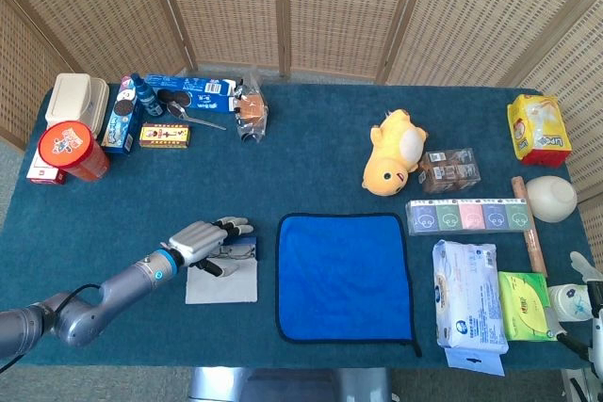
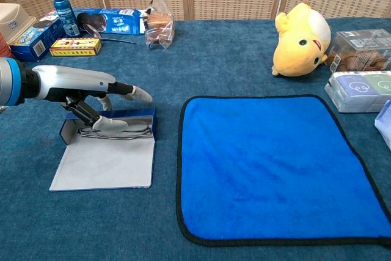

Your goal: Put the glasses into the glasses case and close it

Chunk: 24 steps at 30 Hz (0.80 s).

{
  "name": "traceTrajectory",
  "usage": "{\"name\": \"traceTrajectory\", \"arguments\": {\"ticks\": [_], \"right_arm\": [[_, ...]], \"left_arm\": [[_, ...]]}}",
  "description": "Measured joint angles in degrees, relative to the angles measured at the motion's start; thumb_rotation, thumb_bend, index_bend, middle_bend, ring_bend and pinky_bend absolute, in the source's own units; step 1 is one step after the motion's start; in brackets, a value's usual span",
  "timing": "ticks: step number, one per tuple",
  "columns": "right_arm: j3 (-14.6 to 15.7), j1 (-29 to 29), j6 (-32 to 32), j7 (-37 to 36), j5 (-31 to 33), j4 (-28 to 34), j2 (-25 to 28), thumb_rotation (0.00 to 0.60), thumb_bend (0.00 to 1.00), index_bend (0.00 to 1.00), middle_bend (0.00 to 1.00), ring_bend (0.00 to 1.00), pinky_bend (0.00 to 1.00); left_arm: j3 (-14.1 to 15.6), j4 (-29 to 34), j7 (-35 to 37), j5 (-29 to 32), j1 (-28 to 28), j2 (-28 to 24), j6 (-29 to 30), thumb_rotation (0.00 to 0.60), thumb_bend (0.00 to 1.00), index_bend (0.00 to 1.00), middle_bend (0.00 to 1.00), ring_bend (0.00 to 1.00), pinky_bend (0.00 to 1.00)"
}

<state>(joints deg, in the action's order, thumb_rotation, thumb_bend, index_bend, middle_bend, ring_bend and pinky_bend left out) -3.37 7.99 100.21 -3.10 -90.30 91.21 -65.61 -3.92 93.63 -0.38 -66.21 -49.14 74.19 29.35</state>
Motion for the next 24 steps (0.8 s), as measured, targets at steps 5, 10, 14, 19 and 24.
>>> {"name": "traceTrajectory", "arguments": {"ticks": [5, 10, 14, 19, 24], "right_arm": [[0.0, 0.1, 0.1, -0.1, 0.0, -0.1, 0.1, 0.6, 0.28, 0.13, 0.26, 0.32, 0.38], [0.0, 0.2, 0.1, -0.2, 0.0, -0.2, 0.0, 0.6, 0.28, 0.13, 0.26, 0.32, 0.38], [0.0, 0.2, 0.1, -0.2, -0.1, -0.2, 0.0, 0.6, 0.28, 0.13, 0.26, 0.32, 0.38], [0.0, 0.0, 0.0, 0.2, -0.4, 0.0, -0.1, 0.6, 0.28, 0.13, 0.26, 0.32, 0.38], [-0.1, -0.2, -0.1, 0.6, -0.6, 0.3, -0.1, 0.6, 0.28, 0.12, 0.26, 0.33, 0.38]], "left_arm": [[0.1, 1.5, 1.0, -1.2, -0.2, -0.3, 0.1, 0.311, 0.35, 0.0, 0.0, 0.0, 0.23], [0.5, 3.1, 1.6, -2.8, -0.1, -1.0, 0.1, 0.304, 0.35, 0.0, 0.0, 0.0, 0.22], [1.4, 4.7, 2.2, -4.2, 0.3, -2.1, 0.5, 0.314, 0.35, 0.0, 0.0, 0.0, 0.22], [2.7, 6.8, 3.3, -6.5, 1.8, -3.6, 2.1, 0.315, 0.35, 0.0, 0.0, 0.0, 0.22], [3.9, 7.9, 4.9, -8.7, 3.2, -4.6, 3.5, 0.313, 0.35, 0.0, 0.0, 0.0, 0.22]]}}
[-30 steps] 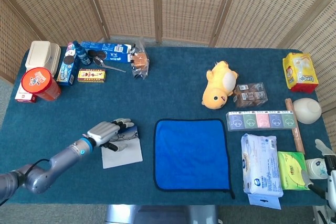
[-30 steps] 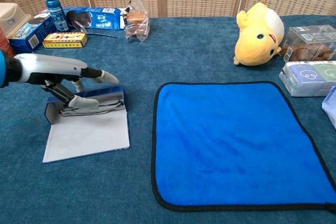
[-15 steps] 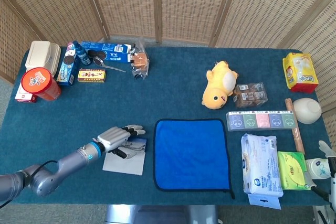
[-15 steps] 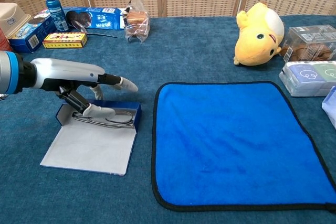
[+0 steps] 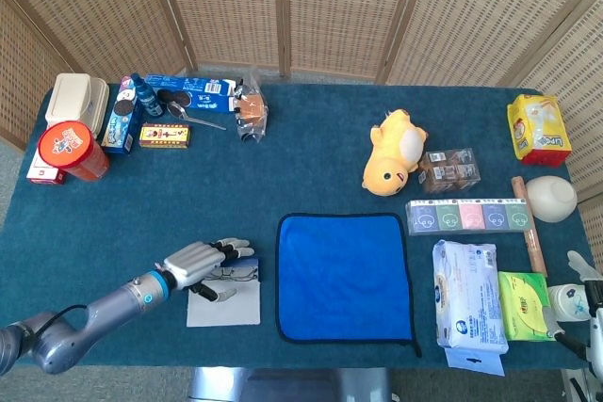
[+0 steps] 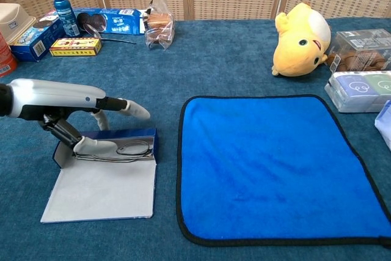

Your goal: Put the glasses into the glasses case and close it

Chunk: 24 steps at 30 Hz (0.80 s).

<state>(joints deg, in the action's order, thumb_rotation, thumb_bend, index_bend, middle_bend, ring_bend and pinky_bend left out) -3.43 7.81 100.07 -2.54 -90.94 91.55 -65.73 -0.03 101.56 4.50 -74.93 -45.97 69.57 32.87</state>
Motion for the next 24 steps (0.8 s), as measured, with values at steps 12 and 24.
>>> {"name": "traceTrajectory", "arguments": {"ticks": [12, 24], "right_arm": [[0.3, 0.5, 0.9, 0.3, -0.6, 0.3, 0.1, 0.6, 0.28, 0.12, 0.26, 0.33, 0.38], [0.4, 1.1, 1.9, -0.3, -1.0, -0.1, 0.2, 0.6, 0.28, 0.12, 0.26, 0.33, 0.38]], "left_arm": [[0.5, 0.4, 3.0, -4.1, 0.5, 0.6, 1.5, 0.313, 0.35, 0.0, 0.0, 0.0, 0.22], [1.7, 2.6, 4.9, -6.6, 0.0, 0.2, 1.1, 0.311, 0.35, 0.0, 0.0, 0.0, 0.22]]}}
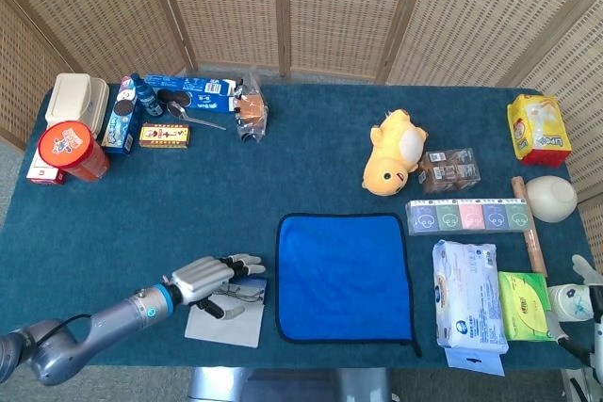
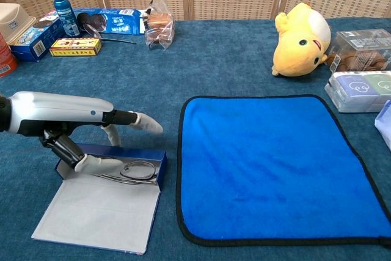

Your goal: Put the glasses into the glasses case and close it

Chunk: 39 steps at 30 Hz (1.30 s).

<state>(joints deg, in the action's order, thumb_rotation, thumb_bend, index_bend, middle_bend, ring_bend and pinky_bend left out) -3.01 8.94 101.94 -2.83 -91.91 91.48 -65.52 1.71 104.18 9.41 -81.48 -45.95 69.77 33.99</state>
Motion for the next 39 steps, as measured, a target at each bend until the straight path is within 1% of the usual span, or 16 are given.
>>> {"name": "traceTrajectory", "arguments": {"ticks": [6, 11, 17, 24, 29, 39], "right_arm": [[0.0, -0.1, -0.1, -0.1, -0.1, -0.3, -0.3, 0.6, 0.28, 0.12, 0.26, 0.33, 0.38], [0.0, -0.1, -0.1, 0.0, -0.3, -0.2, -0.3, 0.6, 0.28, 0.12, 0.26, 0.33, 0.38], [0.1, 0.0, 0.0, 0.1, -0.5, -0.1, -0.3, 0.6, 0.28, 0.12, 0.26, 0.33, 0.38], [0.2, 0.0, 0.3, 0.3, -0.9, 0.0, -0.3, 0.6, 0.28, 0.12, 0.26, 0.33, 0.38], [0.3, 0.2, 0.4, 0.3, -1.1, 0.0, -0.3, 0.6, 0.28, 0.12, 0.26, 0.33, 0.38], [0.3, 0.6, 0.9, -0.1, -1.0, -0.3, -0.2, 0.6, 0.28, 0.12, 0.26, 0.33, 0.38]], "left_arm": [[0.9, 1.1, 1.0, -1.2, 0.4, -1.0, 0.6, 0.32, 0.35, 0.0, 0.0, 0.0, 0.22], [2.0, 2.1, 1.4, -2.5, 1.1, -1.9, 1.5, 0.308, 0.35, 0.0, 0.0, 0.0, 0.22], [3.1, 2.7, 3.0, -3.9, 1.9, -2.6, 2.4, 0.311, 0.35, 0.0, 0.0, 0.0, 0.22], [4.3, 2.9, 4.4, -6.0, 2.3, -2.5, 3.2, 0.318, 0.35, 0.0, 0.0, 0.0, 0.22], [4.4, 2.8, 5.1, -7.0, 2.1, -1.7, 3.4, 0.309, 0.35, 0.0, 0.0, 0.0, 0.22], [5.2, 3.9, 5.4, -8.3, 1.1, -1.3, 3.0, 0.317, 0.35, 0.0, 0.0, 0.0, 0.22]]}}
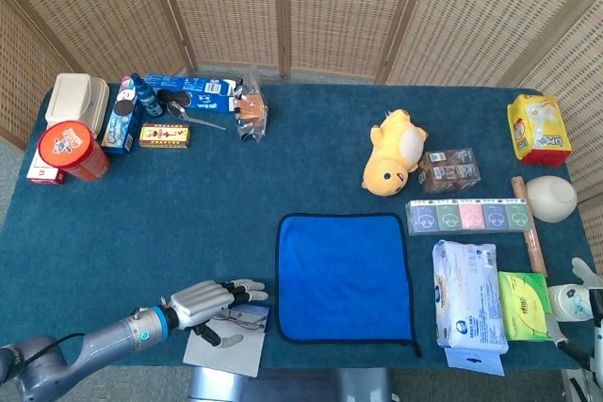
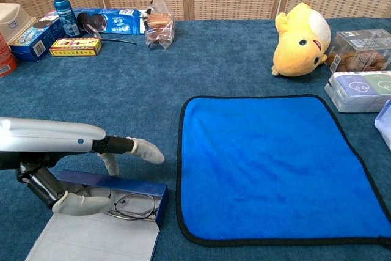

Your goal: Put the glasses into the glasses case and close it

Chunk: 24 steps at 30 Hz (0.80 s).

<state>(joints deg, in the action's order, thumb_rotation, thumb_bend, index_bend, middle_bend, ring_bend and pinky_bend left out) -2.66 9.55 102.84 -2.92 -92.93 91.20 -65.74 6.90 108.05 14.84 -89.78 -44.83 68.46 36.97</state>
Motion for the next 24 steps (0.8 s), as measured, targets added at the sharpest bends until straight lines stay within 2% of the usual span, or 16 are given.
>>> {"name": "traceTrajectory", "arguments": {"ticks": [11, 24], "right_arm": [[0.0, -0.2, -0.3, -0.3, -0.3, -0.4, -0.1, 0.6, 0.28, 0.12, 0.26, 0.33, 0.38], [0.1, -0.1, 0.0, -0.7, -0.6, -0.7, -0.1, 0.6, 0.28, 0.12, 0.26, 0.33, 0.38]], "left_arm": [[2.0, 1.3, 0.8, -0.8, 1.2, -1.4, 1.8, 0.308, 0.35, 0.0, 0.0, 0.0, 0.22], [2.8, 1.6, 1.4, -1.7, 1.8, -1.8, 3.2, 0.309, 0.35, 0.0, 0.0, 0.0, 0.21]]}}
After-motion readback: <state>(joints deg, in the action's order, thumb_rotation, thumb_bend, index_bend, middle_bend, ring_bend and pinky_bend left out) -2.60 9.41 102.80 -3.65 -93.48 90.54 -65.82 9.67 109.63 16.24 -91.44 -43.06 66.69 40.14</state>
